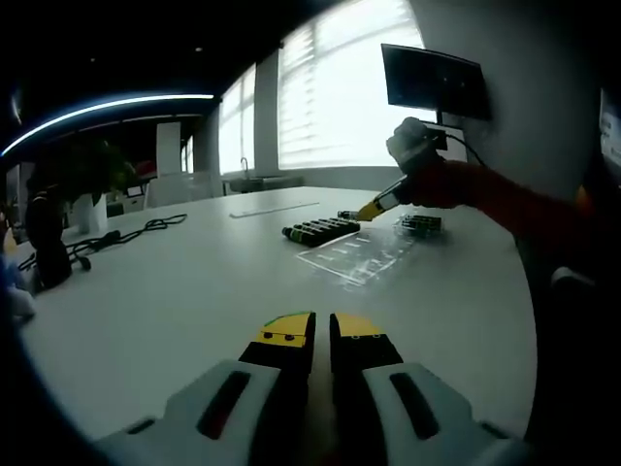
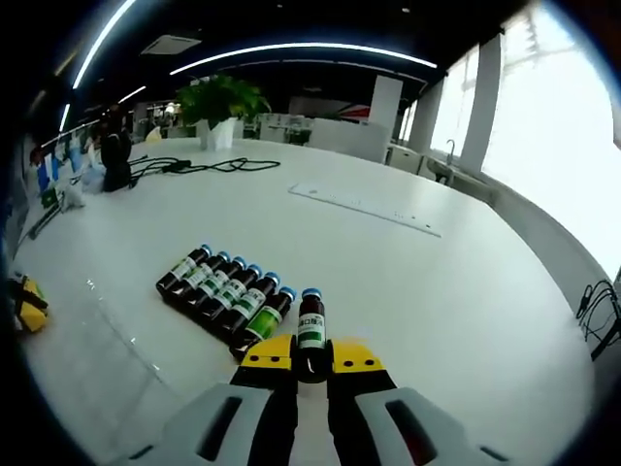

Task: Grip medicine bottles put into box

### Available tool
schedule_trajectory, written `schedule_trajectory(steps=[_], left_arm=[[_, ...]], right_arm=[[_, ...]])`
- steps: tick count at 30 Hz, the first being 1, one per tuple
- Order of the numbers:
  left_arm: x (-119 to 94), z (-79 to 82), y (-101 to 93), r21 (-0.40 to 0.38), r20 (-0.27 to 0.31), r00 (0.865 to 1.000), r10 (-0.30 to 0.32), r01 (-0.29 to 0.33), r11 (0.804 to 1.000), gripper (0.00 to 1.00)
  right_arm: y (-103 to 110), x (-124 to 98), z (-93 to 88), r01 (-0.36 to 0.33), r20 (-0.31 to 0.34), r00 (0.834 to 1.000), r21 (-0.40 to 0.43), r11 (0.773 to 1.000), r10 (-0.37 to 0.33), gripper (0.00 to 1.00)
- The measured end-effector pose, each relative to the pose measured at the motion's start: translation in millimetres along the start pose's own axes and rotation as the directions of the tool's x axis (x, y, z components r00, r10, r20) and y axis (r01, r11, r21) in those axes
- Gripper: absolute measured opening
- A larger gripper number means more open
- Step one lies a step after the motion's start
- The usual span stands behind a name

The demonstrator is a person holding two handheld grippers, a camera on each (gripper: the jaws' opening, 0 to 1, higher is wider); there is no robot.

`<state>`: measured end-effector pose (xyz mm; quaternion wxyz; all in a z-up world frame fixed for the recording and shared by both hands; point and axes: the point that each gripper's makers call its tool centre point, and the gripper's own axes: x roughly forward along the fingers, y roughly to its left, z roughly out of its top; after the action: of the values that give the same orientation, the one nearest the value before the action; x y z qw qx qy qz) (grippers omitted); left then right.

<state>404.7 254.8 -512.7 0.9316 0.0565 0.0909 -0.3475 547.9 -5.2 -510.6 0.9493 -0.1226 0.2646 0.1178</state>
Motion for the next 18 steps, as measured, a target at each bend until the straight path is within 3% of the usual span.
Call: schedule_trajectory(steps=[6,18], left_arm=[[0,-0.1,-0.1,0.001,-0.001,1.0,0.0,0.0,1.0,0.01],[0,-0.9,0.0,0.004,-0.006,1.0,0.003,-0.003,1.0,0.01]], right_arm=[[1,-18,8.5,-0.005,0.052,0.999,0.004,1.0,0.004,0.06],[5,-63,7.1,-0.009,0.13,0.991,0.018,1.0,0.007,0.06]])
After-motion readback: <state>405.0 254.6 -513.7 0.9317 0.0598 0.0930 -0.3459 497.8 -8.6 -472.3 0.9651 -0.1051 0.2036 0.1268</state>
